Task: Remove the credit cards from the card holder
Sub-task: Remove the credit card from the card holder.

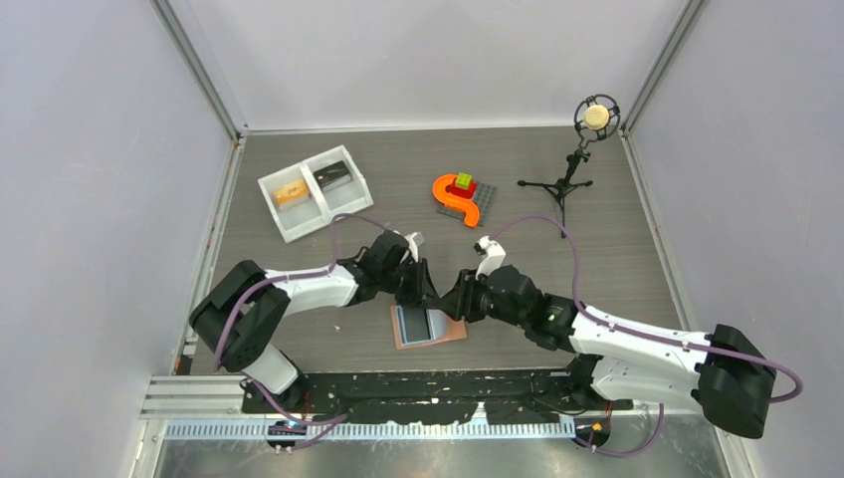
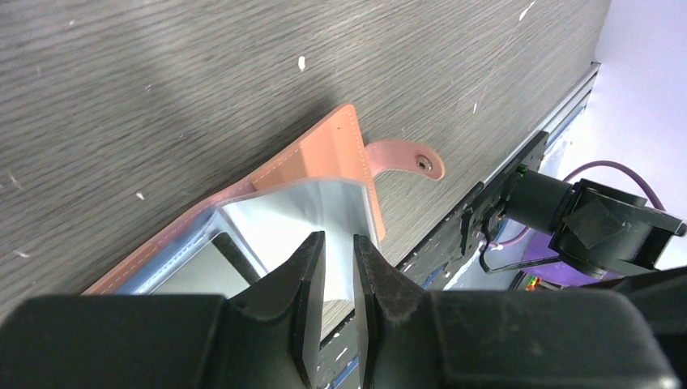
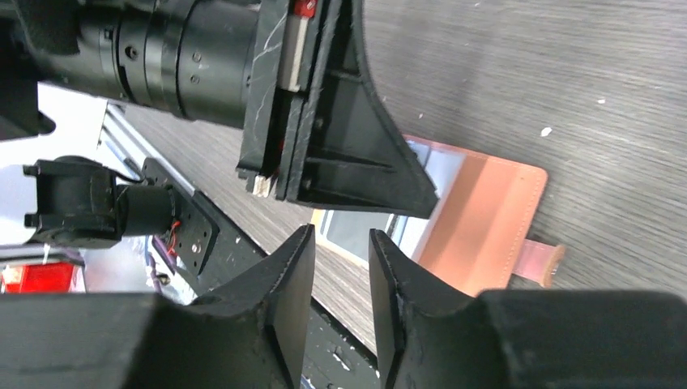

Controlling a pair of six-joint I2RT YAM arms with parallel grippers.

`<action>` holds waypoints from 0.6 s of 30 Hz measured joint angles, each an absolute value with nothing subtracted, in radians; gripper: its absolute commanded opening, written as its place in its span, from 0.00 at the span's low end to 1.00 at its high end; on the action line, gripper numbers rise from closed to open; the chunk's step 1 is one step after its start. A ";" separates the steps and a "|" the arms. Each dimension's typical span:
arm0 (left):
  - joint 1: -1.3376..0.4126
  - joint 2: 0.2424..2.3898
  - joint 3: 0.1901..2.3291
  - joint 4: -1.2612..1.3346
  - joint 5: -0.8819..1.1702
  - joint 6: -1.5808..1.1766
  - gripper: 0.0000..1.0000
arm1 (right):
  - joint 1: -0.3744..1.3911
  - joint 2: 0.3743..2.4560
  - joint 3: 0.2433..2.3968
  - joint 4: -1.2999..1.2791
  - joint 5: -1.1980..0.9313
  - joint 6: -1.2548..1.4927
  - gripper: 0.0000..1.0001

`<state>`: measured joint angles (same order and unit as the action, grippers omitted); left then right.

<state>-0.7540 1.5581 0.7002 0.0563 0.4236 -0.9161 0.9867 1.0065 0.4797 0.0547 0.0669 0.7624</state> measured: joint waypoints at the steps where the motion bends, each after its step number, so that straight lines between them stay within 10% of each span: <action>1: -0.755 1.560 0.705 0.056 0.424 -0.916 0.21 | 0.990 1.011 0.478 0.064 0.056 0.763 0.34; 18: -0.669 1.454 0.708 -0.037 0.367 -0.897 0.23 | 1.043 1.304 0.434 0.253 -0.014 0.815 0.33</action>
<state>-0.6693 1.4540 0.7078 -0.0368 0.3668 -0.8974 1.0431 1.3045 0.4339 0.2531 -0.0135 0.8150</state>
